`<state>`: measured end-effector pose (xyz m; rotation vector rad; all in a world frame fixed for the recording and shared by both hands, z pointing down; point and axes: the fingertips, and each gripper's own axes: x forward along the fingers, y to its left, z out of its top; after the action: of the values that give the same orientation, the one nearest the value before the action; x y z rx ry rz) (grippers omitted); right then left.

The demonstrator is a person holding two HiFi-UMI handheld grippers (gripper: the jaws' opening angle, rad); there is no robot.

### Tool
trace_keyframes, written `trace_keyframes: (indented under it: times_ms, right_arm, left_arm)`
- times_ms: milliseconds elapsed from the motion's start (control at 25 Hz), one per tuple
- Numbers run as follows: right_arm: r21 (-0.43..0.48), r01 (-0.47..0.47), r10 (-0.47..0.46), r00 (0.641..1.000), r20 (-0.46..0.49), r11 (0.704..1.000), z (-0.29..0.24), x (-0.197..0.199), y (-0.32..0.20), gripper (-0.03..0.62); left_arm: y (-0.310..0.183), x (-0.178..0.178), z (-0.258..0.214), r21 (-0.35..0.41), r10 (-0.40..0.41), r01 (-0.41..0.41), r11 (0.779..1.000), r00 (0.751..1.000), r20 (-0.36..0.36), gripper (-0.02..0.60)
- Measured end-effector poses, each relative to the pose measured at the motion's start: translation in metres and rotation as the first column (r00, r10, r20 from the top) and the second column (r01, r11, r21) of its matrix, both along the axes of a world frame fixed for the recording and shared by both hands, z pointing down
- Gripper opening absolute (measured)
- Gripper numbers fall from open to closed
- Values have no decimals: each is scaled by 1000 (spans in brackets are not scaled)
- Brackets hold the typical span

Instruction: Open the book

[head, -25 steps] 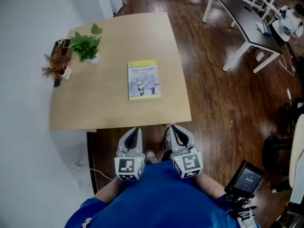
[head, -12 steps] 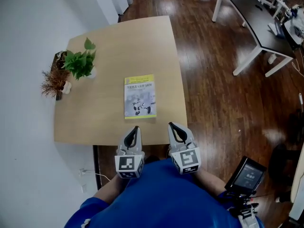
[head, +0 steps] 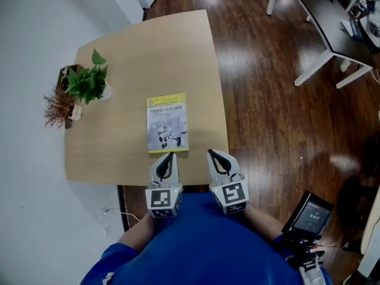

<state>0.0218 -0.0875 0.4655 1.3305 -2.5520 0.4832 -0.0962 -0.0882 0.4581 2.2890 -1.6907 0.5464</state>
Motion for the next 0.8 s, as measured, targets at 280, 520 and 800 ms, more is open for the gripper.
trace_keyframes:
  times_ms: [280, 520, 800]
  right_arm:
    - [-43, -22, 20, 999, -37, 999, 13, 0, -17, 3]
    - [-93, -24, 21, 999, -34, 995, 30, -5, -24, 3]
    - [-149, -33, 28, 999, -31, 988, 50, -4, -20, 3]
  left_arm:
    - [-17, 3, 25, -60, 46, -45, 997, 999, 23, 8]
    - [-26, 13, 54, -113, 118, -109, 988, 990, 77, 8]
    - [-35, 20, 98, -202, 142, -115, 973, 982, 122, 8]
